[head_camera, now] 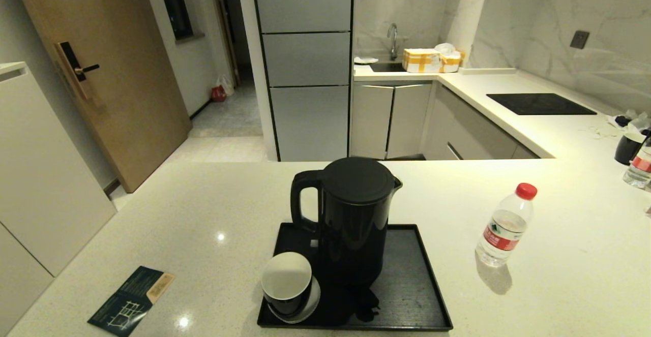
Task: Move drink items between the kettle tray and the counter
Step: Return the bottled water to its original position
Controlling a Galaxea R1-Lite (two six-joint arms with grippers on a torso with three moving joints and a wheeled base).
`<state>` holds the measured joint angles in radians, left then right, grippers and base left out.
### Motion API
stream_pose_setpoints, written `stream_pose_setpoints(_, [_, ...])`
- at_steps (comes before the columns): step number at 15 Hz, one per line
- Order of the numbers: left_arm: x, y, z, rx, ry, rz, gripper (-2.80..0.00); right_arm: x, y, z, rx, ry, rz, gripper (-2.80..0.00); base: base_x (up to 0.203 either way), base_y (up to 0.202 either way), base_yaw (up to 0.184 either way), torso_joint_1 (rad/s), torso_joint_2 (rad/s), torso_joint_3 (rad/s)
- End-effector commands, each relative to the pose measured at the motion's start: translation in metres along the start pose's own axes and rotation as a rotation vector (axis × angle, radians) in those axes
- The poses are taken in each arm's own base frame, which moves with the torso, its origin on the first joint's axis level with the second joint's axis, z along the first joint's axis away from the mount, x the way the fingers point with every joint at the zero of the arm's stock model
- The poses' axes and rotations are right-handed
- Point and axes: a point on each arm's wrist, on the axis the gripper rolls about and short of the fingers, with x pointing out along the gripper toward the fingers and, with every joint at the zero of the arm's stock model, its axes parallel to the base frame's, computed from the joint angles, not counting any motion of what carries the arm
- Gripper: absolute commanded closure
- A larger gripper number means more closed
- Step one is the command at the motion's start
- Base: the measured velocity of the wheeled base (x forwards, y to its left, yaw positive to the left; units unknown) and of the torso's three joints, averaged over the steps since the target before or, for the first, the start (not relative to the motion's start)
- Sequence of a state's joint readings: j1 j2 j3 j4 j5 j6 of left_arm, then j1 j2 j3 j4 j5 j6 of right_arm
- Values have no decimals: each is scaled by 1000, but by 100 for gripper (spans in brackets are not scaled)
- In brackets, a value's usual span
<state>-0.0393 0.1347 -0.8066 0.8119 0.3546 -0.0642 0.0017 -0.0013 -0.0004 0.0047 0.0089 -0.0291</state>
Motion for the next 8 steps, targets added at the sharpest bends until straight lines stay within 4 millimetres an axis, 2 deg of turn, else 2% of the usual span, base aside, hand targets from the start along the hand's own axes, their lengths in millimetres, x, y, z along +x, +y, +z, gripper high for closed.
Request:
stream_pose_setpoints(1, [-17, 1, -38, -74, 47, -136, 0, 0, 0, 0, 0, 2, 0, 0, 0, 0, 0, 0, 0, 0])
stream_pose_setpoints(3, [6, -7, -45, -81, 45, -140, 0, 0, 0, 0, 0, 2, 2, 0, 0, 0, 0, 0, 0, 0])
stream_pose_setpoints(5, [31, -15, -48, -87, -57, -152, 0, 0, 0, 0, 0, 2, 1, 0, 0, 0, 0, 0, 0, 0])
stream_pose_setpoints(8, [77, -29, -84, 35, -147, -159, 0, 0, 0, 0, 0, 2, 0, 0, 0, 0, 0, 0, 0, 0])
